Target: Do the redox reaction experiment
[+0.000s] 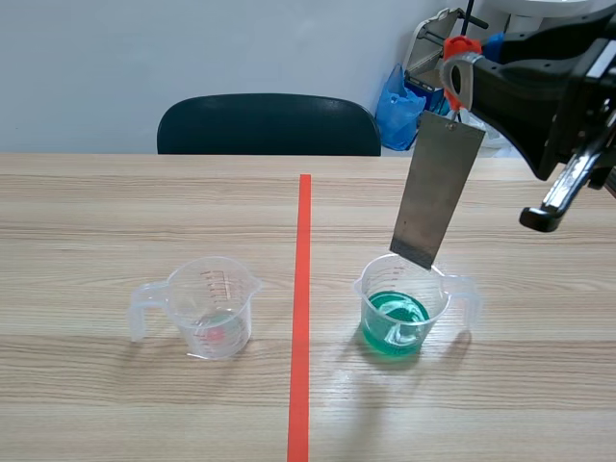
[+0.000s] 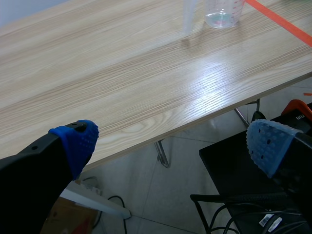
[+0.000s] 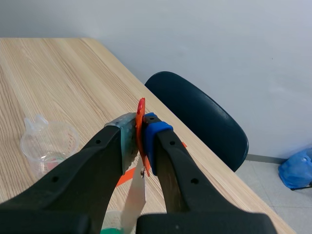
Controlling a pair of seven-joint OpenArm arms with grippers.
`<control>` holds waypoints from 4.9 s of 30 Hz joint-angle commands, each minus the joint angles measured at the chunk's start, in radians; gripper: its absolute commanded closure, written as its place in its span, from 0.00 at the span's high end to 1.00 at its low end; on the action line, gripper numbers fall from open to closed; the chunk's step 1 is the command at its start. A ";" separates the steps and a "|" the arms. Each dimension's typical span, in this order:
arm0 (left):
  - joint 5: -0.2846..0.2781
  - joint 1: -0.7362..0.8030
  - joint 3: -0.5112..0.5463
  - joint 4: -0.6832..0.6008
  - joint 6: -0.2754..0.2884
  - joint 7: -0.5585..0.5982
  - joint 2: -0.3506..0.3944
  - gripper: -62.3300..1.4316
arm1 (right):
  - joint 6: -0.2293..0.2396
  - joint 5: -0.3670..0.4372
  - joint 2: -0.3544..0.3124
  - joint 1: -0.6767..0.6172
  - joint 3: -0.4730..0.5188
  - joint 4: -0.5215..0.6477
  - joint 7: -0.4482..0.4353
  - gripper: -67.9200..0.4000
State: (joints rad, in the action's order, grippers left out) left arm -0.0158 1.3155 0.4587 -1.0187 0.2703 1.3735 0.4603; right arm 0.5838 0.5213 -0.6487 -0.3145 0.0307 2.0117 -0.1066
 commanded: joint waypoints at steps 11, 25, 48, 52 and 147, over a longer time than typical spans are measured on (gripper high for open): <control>-0.002 0.001 0.003 -0.010 0.005 0.014 0.000 1.00 | -0.006 0.054 -0.010 0.010 0.006 0.015 -0.018 0.02; -0.002 0.001 0.003 -0.010 0.005 0.014 0.000 1.00 | 0.042 0.060 -0.010 0.010 0.006 0.015 -0.018 0.02; -0.002 0.001 0.003 -0.010 0.005 0.014 0.000 1.00 | 0.042 0.059 -0.010 0.010 0.006 0.014 -0.011 0.02; -0.002 0.001 0.003 -0.010 0.005 0.014 0.000 1.00 | 0.042 0.059 -0.010 0.010 0.006 0.014 -0.011 0.02; -0.128 -0.565 -0.296 -0.011 0.426 -0.172 0.423 0.06 | 0.042 0.059 -0.010 0.010 0.006 0.014 -0.003 0.02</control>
State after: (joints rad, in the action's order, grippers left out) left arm -0.1299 0.7677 0.1658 -1.0172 0.6945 1.2041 0.8845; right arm 0.6289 0.5682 -0.6487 -0.3141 0.0307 2.0117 -0.0986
